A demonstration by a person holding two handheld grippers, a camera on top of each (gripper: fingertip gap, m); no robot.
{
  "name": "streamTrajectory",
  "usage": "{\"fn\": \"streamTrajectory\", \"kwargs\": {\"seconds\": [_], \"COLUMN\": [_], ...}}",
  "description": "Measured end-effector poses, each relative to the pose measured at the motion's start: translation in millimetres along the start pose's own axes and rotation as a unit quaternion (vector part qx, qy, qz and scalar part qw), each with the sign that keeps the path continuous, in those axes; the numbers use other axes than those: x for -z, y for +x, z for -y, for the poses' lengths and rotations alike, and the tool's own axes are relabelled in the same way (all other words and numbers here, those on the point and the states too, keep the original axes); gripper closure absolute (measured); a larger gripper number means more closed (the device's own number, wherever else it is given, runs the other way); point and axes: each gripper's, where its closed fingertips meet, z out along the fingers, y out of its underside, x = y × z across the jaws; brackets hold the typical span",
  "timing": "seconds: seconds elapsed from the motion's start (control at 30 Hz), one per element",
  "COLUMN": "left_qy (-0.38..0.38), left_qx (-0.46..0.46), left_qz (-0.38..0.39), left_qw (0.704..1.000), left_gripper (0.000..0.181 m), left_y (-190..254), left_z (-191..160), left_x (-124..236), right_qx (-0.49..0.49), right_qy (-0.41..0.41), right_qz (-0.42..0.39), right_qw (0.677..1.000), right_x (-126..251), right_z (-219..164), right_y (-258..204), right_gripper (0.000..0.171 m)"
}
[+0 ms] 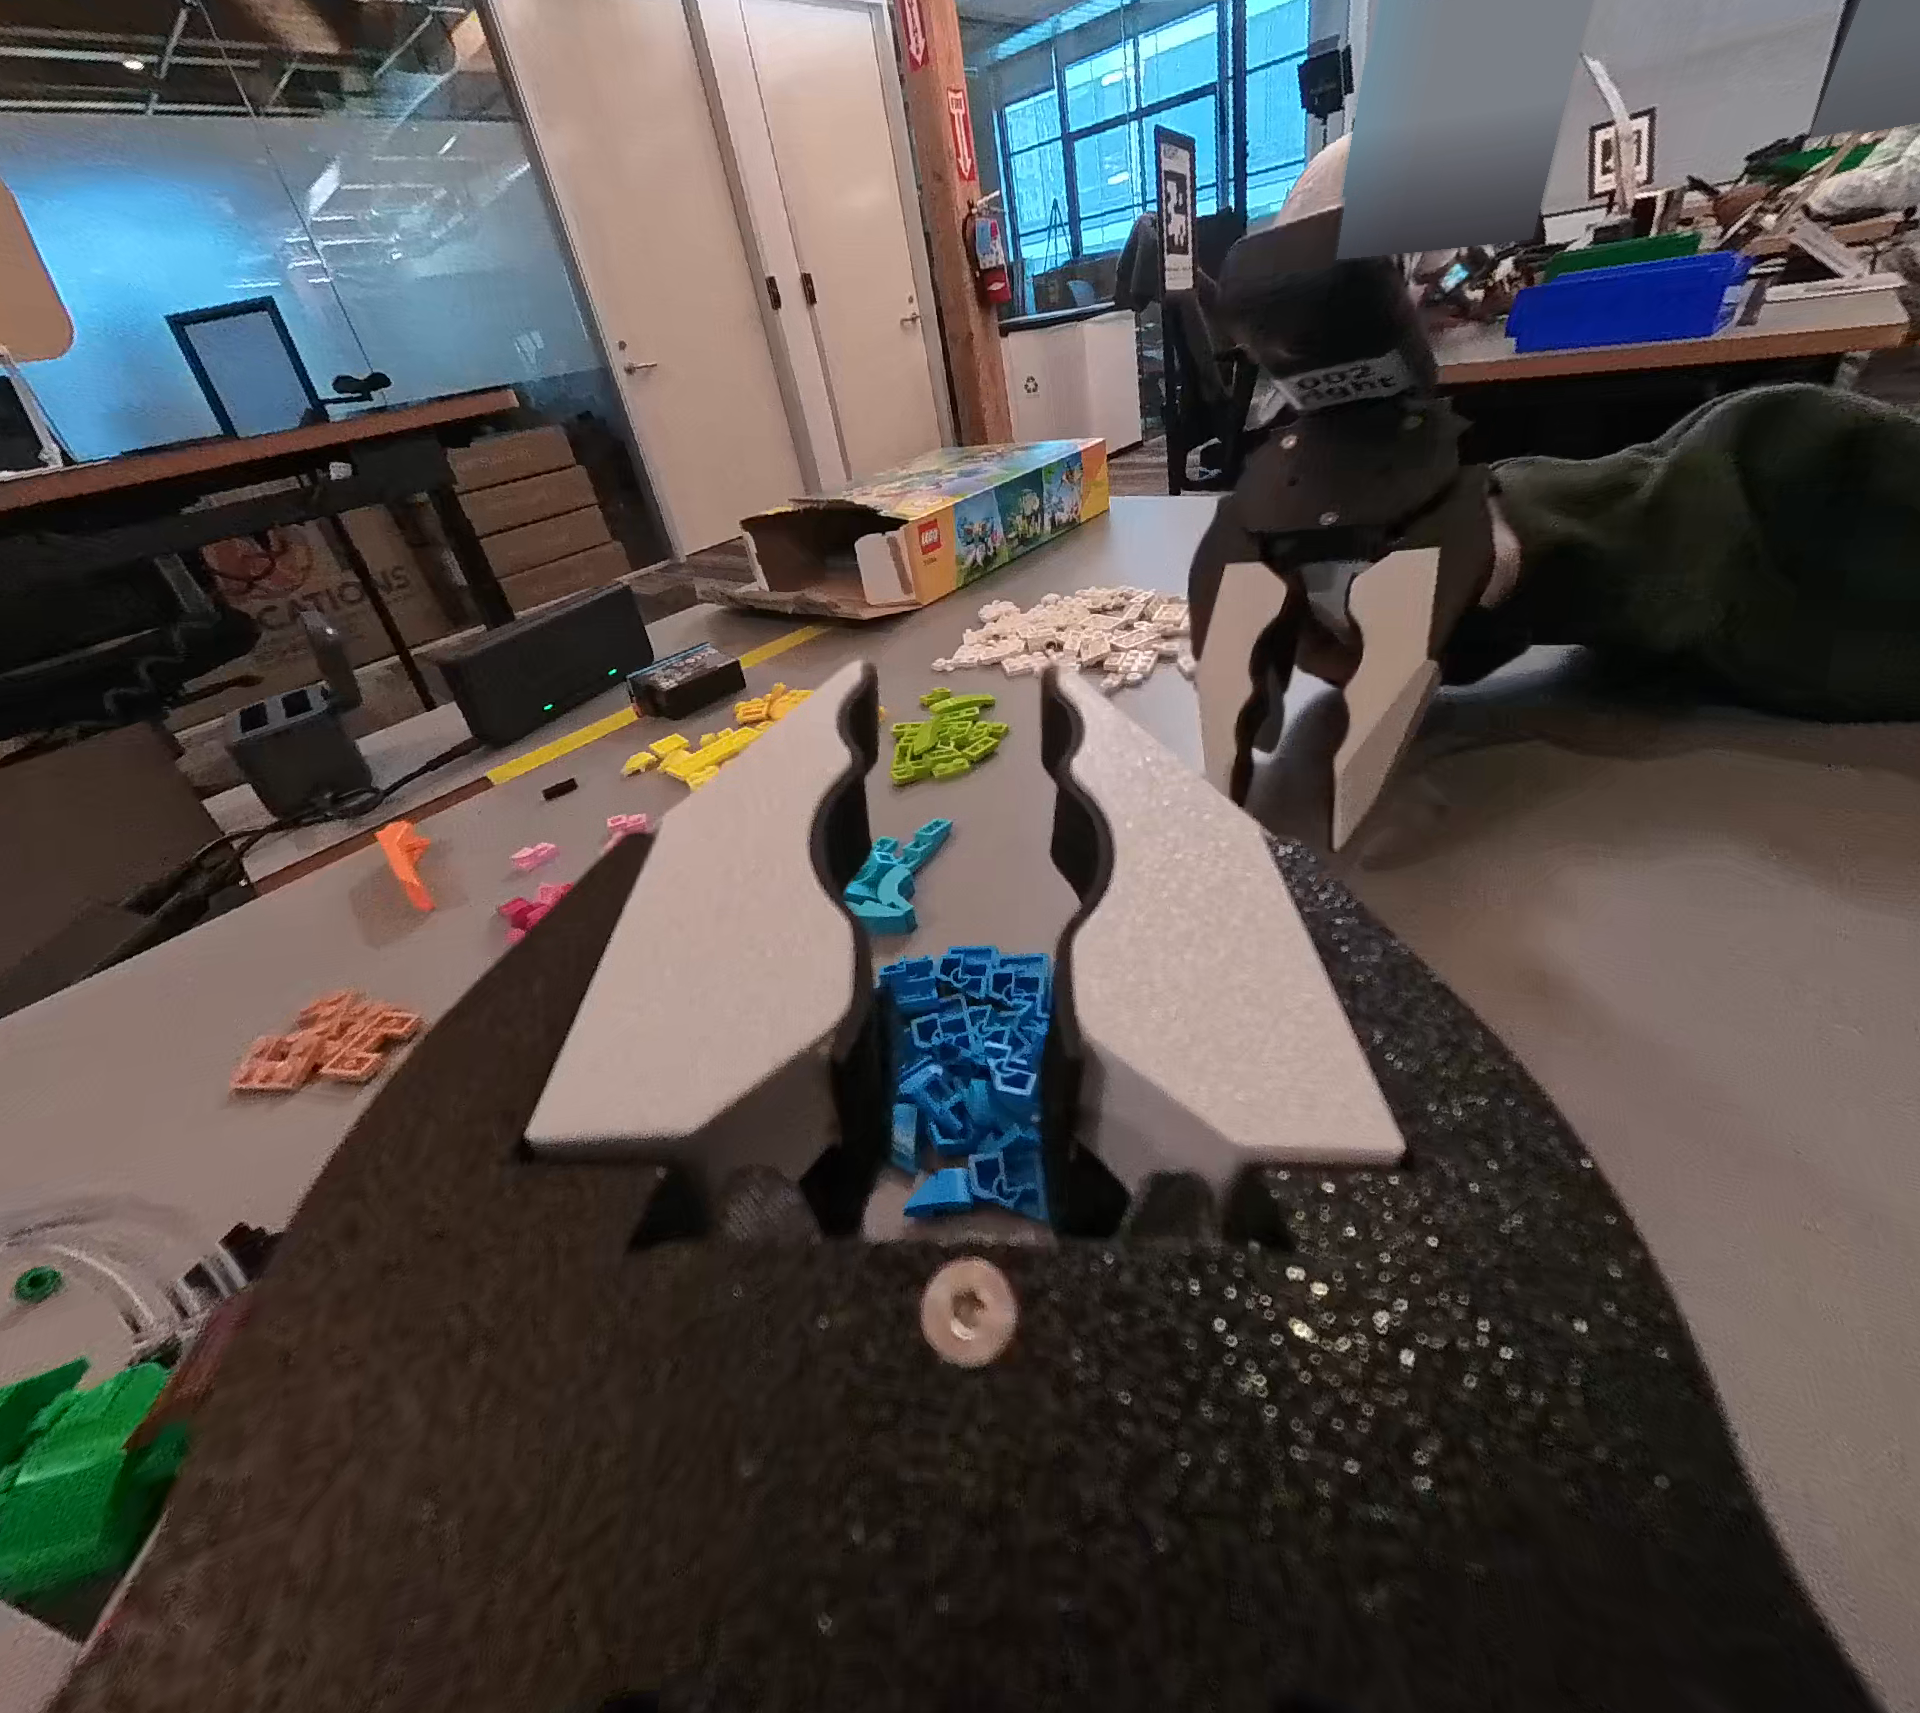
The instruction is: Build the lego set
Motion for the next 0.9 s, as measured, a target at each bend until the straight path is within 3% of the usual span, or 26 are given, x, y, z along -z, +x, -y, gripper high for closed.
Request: {"fn": "streamTrajectory", "kwargs": {"seconds": [0.27,0.6,0.9], "left_qy": [-0.010,-0.028,-0.052], "left_qx": [0.002,0.000,-0.002], "left_qz": [-0.006,-0.014,-0.052], "left_qw": [1.000,1.000,0.997], "left_gripper": [0.153,0.152,0.151], "left_y": [3.1,5.7,22.7], "left_z": [-3.0,-7.9,-14.8], "left_x": [-1.8,-8.1,-16.1], "right_qx": [-0.019,-0.002,0.017], "right_qy": [-0.003,0.054,0.023], "right_qz": [-0.024,-0.080,-0.073], "right_qw": [1.000,0.995,0.997], "right_x": [-1.3,10.1,0.5], "right_z": [0.1,15.9,11.7], "right_y": [4.6,33.2,30.5], "right_gripper": [0.142,0.144,0.162]}}
